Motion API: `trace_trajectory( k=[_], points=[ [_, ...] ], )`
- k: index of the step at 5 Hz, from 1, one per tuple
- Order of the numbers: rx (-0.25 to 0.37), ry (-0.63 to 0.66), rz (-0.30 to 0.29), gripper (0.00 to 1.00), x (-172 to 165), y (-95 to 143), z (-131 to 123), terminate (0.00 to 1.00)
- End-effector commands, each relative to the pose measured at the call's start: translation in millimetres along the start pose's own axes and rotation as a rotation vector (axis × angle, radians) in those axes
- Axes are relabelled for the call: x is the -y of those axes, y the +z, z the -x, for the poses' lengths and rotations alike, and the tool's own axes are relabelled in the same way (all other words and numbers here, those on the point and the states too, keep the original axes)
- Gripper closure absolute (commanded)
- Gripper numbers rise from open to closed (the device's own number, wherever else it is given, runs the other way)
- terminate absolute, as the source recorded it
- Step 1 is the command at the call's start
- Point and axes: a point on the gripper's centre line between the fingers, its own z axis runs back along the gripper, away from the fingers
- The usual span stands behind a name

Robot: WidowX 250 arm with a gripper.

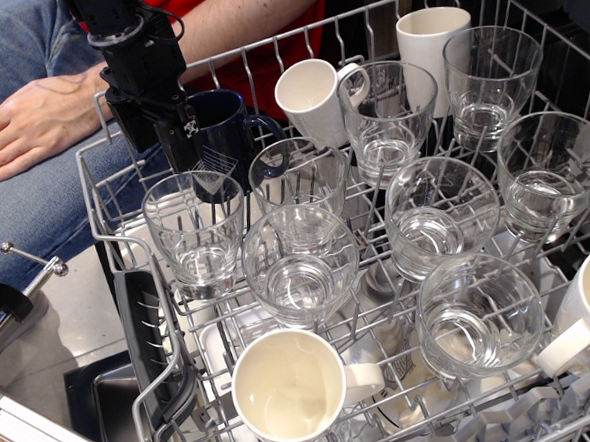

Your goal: Pick up glass cup

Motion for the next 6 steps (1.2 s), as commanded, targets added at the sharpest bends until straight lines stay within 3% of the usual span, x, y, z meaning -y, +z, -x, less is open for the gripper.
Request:
trace_trajectory(
  k=[1,4,6],
  points=[
    [0.0,0.0,0.0,0.0,0.0,0.0,0.0,0.0],
    [0.109,-0.073,-0.121,0.0,5.4,-46.0,-7.6,0.0],
    [0.074,-0.103,-0.165,0.0,9.8,-67.5,-3.2,0.0]
  ],
)
